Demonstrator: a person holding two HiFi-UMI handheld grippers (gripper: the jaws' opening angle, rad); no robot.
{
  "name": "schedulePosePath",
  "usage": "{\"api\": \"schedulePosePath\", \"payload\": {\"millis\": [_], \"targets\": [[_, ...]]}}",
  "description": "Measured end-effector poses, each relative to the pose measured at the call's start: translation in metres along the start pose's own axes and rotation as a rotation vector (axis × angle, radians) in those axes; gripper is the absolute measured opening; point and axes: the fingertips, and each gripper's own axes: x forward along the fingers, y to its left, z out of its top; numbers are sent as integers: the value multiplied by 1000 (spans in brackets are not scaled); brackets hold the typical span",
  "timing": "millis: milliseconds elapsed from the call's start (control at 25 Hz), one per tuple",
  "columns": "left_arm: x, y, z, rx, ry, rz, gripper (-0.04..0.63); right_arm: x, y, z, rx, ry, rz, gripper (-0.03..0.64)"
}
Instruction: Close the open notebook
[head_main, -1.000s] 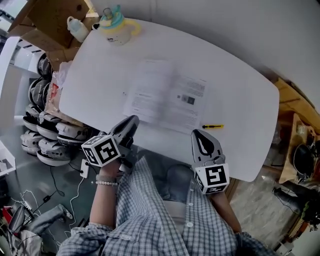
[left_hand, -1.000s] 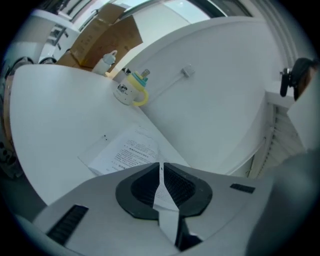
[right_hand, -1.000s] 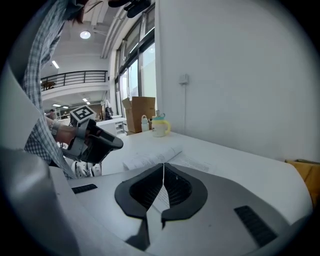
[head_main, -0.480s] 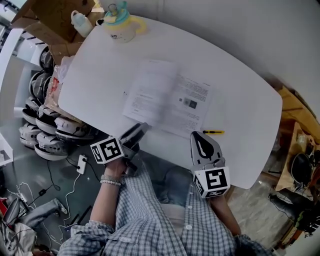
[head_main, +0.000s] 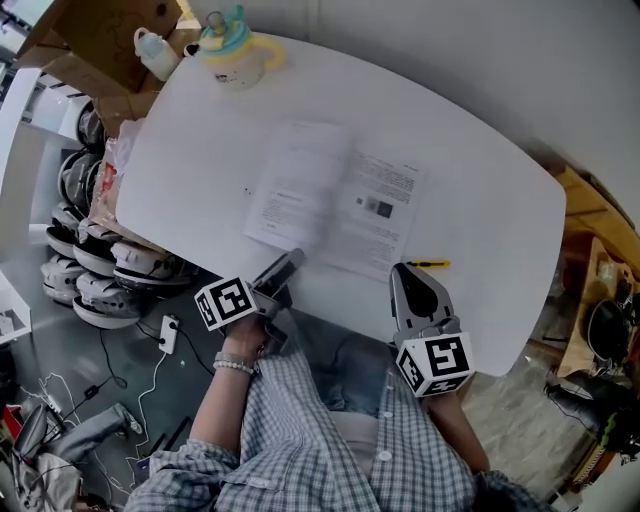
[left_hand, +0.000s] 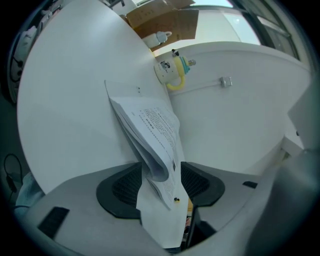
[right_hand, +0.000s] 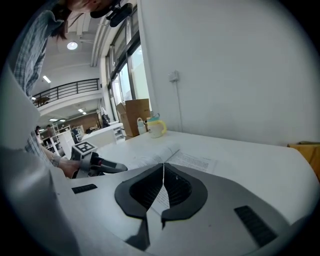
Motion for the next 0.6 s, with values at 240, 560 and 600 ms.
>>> {"api": "schedulePosePath", "payload": {"millis": [240,560,600], "targets": [[4,9,-3,-79,-22,-23,225,-2,5,5,1,-21,11,23],[8,10,15,-80,-61,-16,221,-12,-2,2,-5,-26,-18,22],[8,11,16,-80,-66,-13,199,-14,-2,2,-9,-28,-21,22]]}}
